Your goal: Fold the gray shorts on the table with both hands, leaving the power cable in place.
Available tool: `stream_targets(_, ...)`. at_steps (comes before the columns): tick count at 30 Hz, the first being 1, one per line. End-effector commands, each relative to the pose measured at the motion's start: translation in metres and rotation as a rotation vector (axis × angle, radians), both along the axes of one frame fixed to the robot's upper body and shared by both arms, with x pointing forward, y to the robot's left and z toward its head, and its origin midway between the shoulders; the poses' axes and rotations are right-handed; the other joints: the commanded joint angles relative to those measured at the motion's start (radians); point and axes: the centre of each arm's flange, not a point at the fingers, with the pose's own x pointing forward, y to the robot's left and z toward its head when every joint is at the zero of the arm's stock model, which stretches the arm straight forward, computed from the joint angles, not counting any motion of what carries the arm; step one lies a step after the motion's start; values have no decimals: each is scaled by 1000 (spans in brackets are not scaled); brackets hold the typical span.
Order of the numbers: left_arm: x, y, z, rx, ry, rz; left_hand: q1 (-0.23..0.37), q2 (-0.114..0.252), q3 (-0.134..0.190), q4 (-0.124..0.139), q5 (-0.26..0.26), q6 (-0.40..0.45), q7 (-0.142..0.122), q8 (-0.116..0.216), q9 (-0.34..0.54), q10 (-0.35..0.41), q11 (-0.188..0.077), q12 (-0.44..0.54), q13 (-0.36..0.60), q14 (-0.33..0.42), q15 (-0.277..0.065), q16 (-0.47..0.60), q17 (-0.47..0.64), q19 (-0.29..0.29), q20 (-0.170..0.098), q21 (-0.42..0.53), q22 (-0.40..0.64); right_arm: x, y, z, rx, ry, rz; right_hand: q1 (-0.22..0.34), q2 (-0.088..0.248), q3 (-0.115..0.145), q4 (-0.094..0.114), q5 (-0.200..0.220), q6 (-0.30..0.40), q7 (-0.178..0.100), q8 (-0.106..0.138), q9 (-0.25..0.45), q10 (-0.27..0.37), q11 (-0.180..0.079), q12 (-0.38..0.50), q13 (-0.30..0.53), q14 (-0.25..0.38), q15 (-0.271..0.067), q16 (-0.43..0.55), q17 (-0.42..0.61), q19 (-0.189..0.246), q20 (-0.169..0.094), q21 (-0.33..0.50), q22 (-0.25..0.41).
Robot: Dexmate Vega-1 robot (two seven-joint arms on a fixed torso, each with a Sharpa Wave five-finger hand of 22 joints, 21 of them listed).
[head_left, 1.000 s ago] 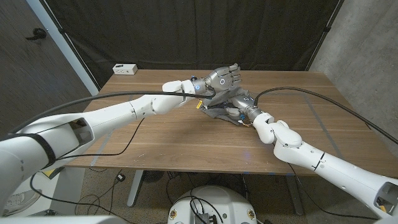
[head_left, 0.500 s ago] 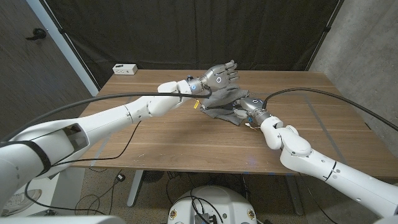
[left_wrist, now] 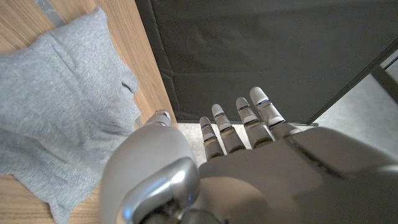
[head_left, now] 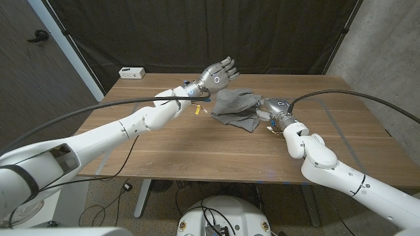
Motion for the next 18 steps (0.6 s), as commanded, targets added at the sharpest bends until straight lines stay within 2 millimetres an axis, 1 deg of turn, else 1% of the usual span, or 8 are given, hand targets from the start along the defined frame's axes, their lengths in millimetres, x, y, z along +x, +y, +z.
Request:
stream_targets(1, -12, 50, -6, -184, 10, 25, -7, 0, 4, -5, 8, 13, 0, 8, 3, 1, -4, 3, 2, 4, -105, 5, 0, 5, 7, -5, 2, -10, -9, 15, 84, -69, -15, -4, 2, 7, -4, 3, 7, 0, 2, 3, 6, -3, 5, 4, 7, -42, 4, 0, 8, -2, 3, 2)
stream_targets(2, -13, 54, -7, -196, 11, 25, -7, 0, 4, -5, 8, 13, 0, 8, 3, 1, -5, 3, 2, 3, -105, 5, 0, 5, 7, -5, 2, -9, -8, 16, 91, -74, -5, -3, 1, 7, -5, 3, 7, 0, 2, 3, 9, 0, 6, 4, 7, -42, 3, 0, 8, -2, 3, 2)
stream_targets(10, -22, 76, -14, -329, 56, 0, -7, -1, 5, -8, 8, 13, -1, 8, 2, -2, -4, 3, 2, 3, -102, 5, 0, 6, 9, -6, 2, -8, 1, 23, 144, -100, 49, -3, 2, 8, -7, 3, 5, -1, 1, 3, 7, 2, 5, 4, 7, -41, 4, 0, 9, -3, 3, 2)
stream_targets(15, -30, 90, -14, -442, 98, -44, -8, -1, 6, -10, 7, 12, -1, 7, 2, -4, -3, 3, 2, 1, -101, 4, 0, 5, 10, -7, 2, -6, 5, 27, 198, -106, 97, -3, 1, 8, -9, 2, 5, 0, 1, 3, 7, -1, 4, 4, 6, -41, 3, 0, 9, -2, 3, 2)
stream_targets(16, -31, 92, -14, -460, 108, -53, -8, -1, 6, -10, 7, 11, -1, 6, 2, -4, -3, 3, 2, 1, -100, 4, 0, 5, 11, -7, 2, -6, 5, 28, 221, -112, 111, -3, 1, 7, -9, 2, 5, 0, 0, 3, 5, -5, 4, 4, 5, -42, 4, 1, 10, -2, 3, 2)
stream_targets(17, -33, 95, -15, -475, 112, -63, -8, -1, 6, -10, 7, 11, -1, 6, 2, -6, -2, 2, 2, 1, -100, 4, 0, 5, 11, -7, 2, -6, 6, 28, 233, -106, 128, -4, 3, 7, -8, 2, 4, -1, 0, 3, 5, 4, 4, 4, 5, -41, 4, 1, 9, -2, 2, 2)
stream_targets(18, -34, 97, -15, -493, 119, -71, -8, -1, 6, -11, 7, 11, -1, 6, 2, -7, -2, 2, 2, 0, -100, 4, -1, 4, 12, -7, 2, -7, 7, 29, 230, -108, 129, -3, 2, 7, -9, 2, 4, -1, 0, 3, 5, 5, 4, 4, 5, -41, 4, 1, 10, -1, 2, 2)
